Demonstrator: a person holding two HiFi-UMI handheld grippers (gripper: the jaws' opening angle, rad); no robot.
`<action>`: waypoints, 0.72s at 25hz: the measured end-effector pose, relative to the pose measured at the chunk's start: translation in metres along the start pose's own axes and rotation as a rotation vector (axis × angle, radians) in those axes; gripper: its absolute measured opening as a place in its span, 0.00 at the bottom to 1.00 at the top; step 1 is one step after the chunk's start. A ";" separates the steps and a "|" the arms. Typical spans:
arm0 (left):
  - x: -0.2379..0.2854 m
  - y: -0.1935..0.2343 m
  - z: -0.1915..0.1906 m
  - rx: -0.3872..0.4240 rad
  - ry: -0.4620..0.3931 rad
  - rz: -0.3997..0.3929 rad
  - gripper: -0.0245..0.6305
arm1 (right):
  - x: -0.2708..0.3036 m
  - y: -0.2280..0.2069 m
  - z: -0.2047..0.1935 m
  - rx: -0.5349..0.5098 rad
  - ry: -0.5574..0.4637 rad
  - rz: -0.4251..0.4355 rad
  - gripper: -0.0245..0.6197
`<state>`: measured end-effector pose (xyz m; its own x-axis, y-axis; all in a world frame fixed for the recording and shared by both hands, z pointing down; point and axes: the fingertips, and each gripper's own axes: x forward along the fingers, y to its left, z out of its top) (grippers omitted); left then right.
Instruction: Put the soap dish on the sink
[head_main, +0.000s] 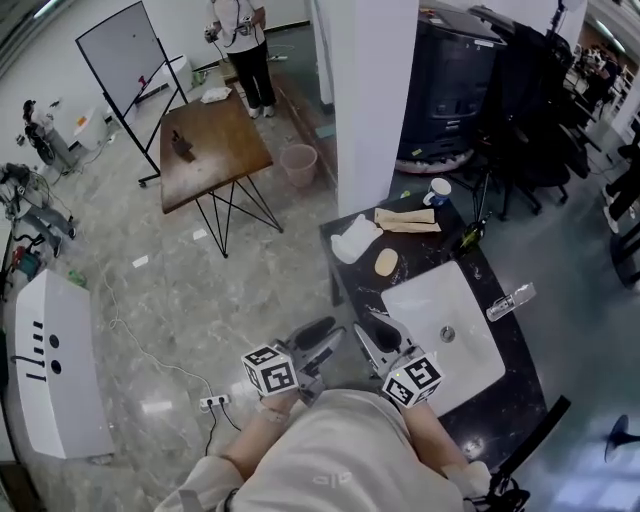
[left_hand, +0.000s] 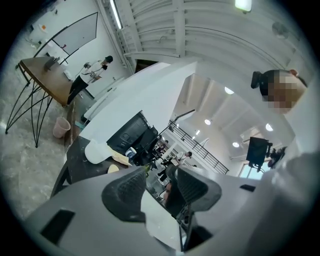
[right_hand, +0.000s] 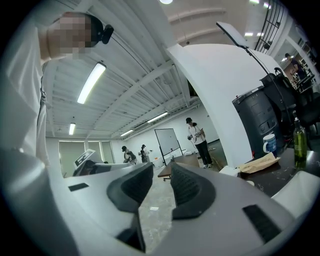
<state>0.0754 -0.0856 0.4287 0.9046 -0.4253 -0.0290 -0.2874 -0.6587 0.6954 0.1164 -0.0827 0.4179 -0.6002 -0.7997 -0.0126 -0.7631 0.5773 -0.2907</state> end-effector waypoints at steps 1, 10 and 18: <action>-0.003 0.001 0.000 -0.004 -0.011 0.001 0.32 | 0.001 0.002 0.000 0.003 0.000 0.005 0.22; -0.021 0.008 0.000 -0.045 -0.074 0.038 0.07 | 0.000 0.000 -0.015 0.058 0.043 0.004 0.16; -0.024 0.009 -0.008 -0.061 -0.072 0.042 0.06 | 0.001 0.009 -0.019 0.023 0.053 0.038 0.13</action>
<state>0.0537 -0.0764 0.4420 0.8666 -0.4967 -0.0487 -0.3032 -0.6015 0.7391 0.1047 -0.0750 0.4331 -0.6412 -0.7670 0.0264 -0.7340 0.6029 -0.3127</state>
